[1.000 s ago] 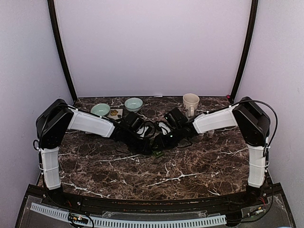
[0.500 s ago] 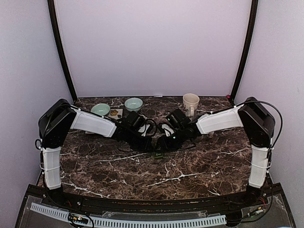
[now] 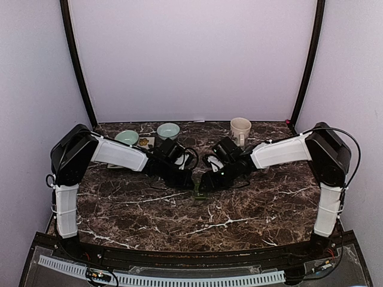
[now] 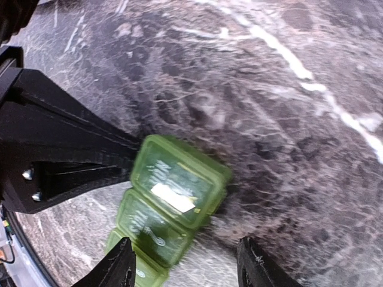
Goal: Sort the pills into containers
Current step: Reset both arms
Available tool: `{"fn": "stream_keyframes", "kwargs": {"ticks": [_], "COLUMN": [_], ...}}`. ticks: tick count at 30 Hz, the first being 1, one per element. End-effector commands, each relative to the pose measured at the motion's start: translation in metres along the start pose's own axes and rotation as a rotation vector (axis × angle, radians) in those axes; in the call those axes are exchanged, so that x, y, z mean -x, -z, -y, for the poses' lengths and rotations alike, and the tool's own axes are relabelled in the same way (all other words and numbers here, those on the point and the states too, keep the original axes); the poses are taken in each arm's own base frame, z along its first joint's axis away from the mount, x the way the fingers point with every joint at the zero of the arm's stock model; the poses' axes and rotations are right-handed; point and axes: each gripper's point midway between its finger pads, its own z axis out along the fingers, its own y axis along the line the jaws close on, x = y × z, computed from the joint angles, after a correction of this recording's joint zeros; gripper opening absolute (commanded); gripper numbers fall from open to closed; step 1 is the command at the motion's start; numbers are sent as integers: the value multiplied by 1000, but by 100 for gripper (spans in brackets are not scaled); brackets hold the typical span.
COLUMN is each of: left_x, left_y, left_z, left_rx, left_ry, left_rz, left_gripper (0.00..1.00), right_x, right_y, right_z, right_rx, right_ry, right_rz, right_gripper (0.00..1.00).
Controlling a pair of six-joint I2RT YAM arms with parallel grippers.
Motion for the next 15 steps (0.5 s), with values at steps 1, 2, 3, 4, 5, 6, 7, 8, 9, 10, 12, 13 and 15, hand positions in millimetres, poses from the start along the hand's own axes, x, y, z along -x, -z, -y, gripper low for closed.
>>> {"fn": "stream_keyframes", "kwargs": {"ticks": [1, 2, 3, 4, 5, 6, 7, 8, 9, 10, 12, 13, 15], "left_x": [-1, -1, -2, -2, -2, -2, -1, -1, 1, 3, 10, 15, 27], "left_y": [-1, -1, 0, 3, 6, 10, 15, 21, 28, 35, 52, 62, 89], "left_z": [-9, -10, -10, -11, -13, -14, -16, -18, -21, -22, -26, -27, -26], "left_rx": [28, 31, 35, 43, 54, 70, 85, 104, 124, 143, 200, 225, 275], "left_ry": [6, 7, 7, 7, 5, 1, -4, -9, -15, -25, -50, -64, -90], "left_rz": [-16, -18, -20, -21, -21, -18, -10, -4, 8, 23, 64, 85, 158], "left_gripper": [0, 0, 0, 0, 0, 0, 0, 0, 1, 1, 3, 4, 8], "right_x": [-4, -2, -1, 1, 4, 6, 11, 14, 18, 22, 32, 37, 48], "right_y": [12, 14, 17, 20, 24, 28, 35, 41, 47, 54, 69, 77, 96], "right_z": [15, 15, 15, 14, 14, 13, 12, 12, 12, 12, 12, 14, 16], "right_rx": [-71, -73, -78, -86, -93, -101, -111, -123, -134, -146, -173, -187, -217], "right_ry": [-18, -16, -11, -6, 1, 9, 16, 24, 31, 38, 51, 54, 60], "right_rz": [8, 16, 22, 28, 38, 48, 67, 82, 100, 121, 169, 194, 257], "right_gripper": [58, 58, 58, 58, 58, 58, 58, 58, 58, 58, 58, 58, 58]}}
